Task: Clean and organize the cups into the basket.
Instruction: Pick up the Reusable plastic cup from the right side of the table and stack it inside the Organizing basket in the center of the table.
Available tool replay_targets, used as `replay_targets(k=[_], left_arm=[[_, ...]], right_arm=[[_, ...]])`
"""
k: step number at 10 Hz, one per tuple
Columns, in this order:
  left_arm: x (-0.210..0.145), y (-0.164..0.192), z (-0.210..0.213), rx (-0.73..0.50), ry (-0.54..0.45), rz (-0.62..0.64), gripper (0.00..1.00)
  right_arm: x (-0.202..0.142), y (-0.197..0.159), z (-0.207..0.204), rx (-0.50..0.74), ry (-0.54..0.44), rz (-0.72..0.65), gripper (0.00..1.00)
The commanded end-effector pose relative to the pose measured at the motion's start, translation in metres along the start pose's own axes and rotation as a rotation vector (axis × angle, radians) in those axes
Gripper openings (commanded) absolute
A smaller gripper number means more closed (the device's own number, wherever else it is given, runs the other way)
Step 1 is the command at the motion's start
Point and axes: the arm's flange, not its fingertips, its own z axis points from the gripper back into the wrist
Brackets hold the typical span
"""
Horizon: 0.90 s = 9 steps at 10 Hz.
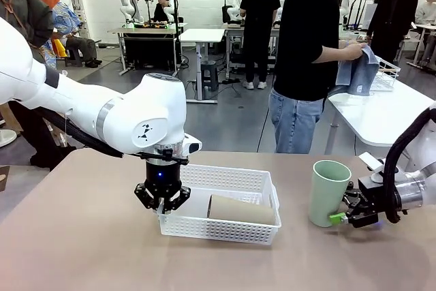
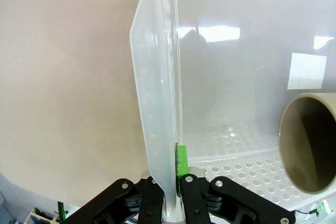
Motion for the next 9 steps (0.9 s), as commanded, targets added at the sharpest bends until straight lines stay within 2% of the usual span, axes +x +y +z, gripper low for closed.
replay_targets(k=[1,4,5,6,7,9], left_arm=[[0.0,-0.0005,-0.0015,0.004,0.001,-0.002,0.0],[0.0,-0.0005,-0.0015,0.004,0.001,-0.002,0.0],[0.0,-0.0005,-0.0015,0.004,0.001,-0.002,0.0],[0.0,-0.0005,-0.0015,0.004,0.001,-0.002,0.0],[0.0,-0.0005,-0.0015,0.004,0.001,-0.002,0.0],[0.0,-0.0005,-0.0015,0.004,0.001,-0.002,0.0]], right_arm=[[0.0016,-0.0077,-0.0124,-0.005,-0.038,0.029,1.0],[0.0013,-0.0062,-0.0213,0.054,-0.051,0.072,0.98],[0.0013,-0.0061,-0.0214,0.054,-0.048,0.072,0.41],[0.0012,-0.0059,-0.0211,0.054,-0.051,0.073,0.39],[0.0006,-0.0055,-0.0206,0.052,-0.052,0.075,0.0],[0.0023,-0.0011,-0.0203,0.059,-0.055,0.072,0.0]])
